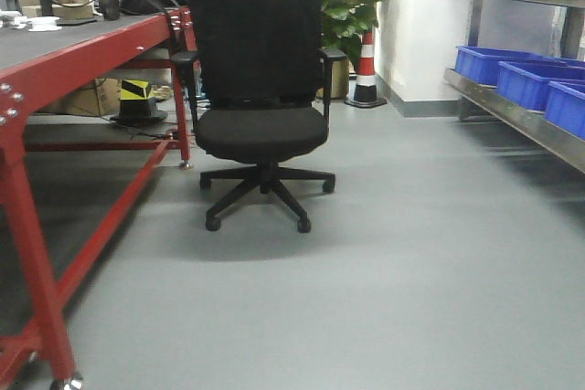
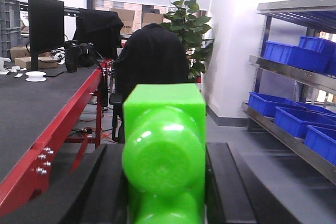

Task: Grab block from conveyor and place in blue bin
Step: 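Drive the base to the shelf of blue bins holding both blocks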

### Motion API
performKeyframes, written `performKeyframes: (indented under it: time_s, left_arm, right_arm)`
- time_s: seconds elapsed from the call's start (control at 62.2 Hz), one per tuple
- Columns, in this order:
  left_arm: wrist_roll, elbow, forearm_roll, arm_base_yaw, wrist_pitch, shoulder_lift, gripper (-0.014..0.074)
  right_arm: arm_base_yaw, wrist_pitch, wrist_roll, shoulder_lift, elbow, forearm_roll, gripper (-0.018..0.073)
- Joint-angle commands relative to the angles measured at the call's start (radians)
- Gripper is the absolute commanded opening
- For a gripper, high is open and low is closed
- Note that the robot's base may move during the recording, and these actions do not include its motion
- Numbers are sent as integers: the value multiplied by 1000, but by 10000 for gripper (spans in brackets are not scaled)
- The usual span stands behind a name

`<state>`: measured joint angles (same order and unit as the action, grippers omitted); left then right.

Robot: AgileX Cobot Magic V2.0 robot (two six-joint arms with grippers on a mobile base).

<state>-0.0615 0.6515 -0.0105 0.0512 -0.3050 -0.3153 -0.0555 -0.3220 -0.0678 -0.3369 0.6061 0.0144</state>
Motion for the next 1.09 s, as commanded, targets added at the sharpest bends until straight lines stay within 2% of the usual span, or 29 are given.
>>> performKeyframes:
  time_s: [0.0, 1.077]
  left_arm:
    - [-2, -2, -6, 6, 16, 1, -111]
    - [-2, -2, -6, 6, 16, 1, -111]
  right_arm:
    - [-2, 25, 7, 2, -4, -1, -162]
    - [-2, 25, 7, 2, -4, -1, -162]
